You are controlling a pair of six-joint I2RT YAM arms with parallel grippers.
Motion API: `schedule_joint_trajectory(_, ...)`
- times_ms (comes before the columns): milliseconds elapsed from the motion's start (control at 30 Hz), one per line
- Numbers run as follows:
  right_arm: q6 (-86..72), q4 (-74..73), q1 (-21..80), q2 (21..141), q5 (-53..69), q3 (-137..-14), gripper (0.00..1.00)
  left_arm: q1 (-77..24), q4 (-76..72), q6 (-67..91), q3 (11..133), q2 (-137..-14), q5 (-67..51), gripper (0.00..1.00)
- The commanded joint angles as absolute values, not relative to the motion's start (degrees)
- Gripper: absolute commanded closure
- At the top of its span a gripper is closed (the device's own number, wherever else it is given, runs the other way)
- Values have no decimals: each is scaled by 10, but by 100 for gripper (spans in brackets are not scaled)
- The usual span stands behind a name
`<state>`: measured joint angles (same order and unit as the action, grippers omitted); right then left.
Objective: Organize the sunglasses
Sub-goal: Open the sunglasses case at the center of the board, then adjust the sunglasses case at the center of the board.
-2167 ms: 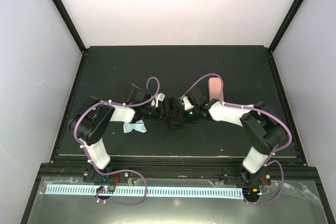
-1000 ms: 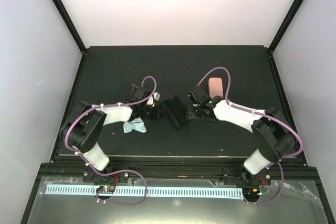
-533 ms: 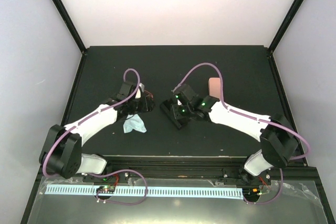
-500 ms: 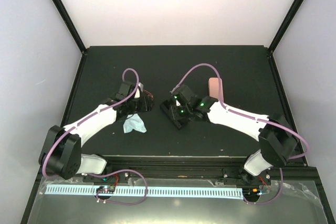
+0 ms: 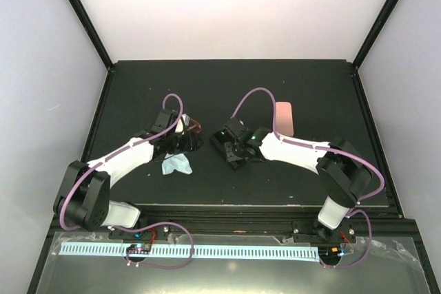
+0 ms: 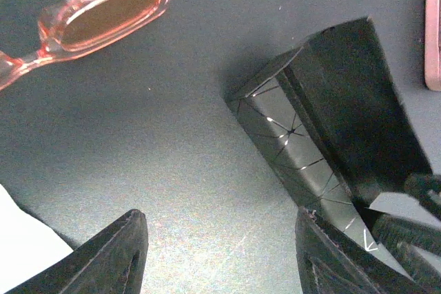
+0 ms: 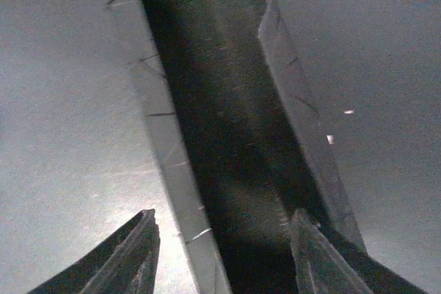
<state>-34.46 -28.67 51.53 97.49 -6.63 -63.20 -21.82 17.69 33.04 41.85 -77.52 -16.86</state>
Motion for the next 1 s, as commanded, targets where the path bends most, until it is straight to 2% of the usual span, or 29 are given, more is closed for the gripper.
schedule_joint_trajectory(0, -358, -312, 496, 989, -123, -641, 38, -216, 161, 318, 420, -797, -196, 41)
schedule_joint_trajectory(33, -358, -314, 493, 988, -129, -638, 32, -216, 161, 317, 421, -800, -196, 41)
schedule_joint_trajectory(133, -350, -311, 484, 984, -137, -631, 23, -216, 156, 310, 421, -811, -206, 41)
schedule_joint_trajectory(333, -323, -312, 456, 990, -138, -633, 18, -219, 155, 285, 439, -850, -245, 42)
schedule_joint_trajectory(500, -282, -305, 453, 982, -120, -642, 19, -224, 146, 284, 448, -866, -255, 43)
schedule_joint_trajectory(733, -286, -289, 454, 959, -34, -635, 38, -225, 128, 288, 468, -888, -248, 50)
schedule_joint_trajectory(833, -302, -289, 457, 938, -45, -624, 38, -226, 118, 288, 479, -902, -242, 52)
schedule_joint_trajectory(967, -321, -305, 459, 903, -82, -617, 31, -228, 114, 284, 496, -932, -238, 53)
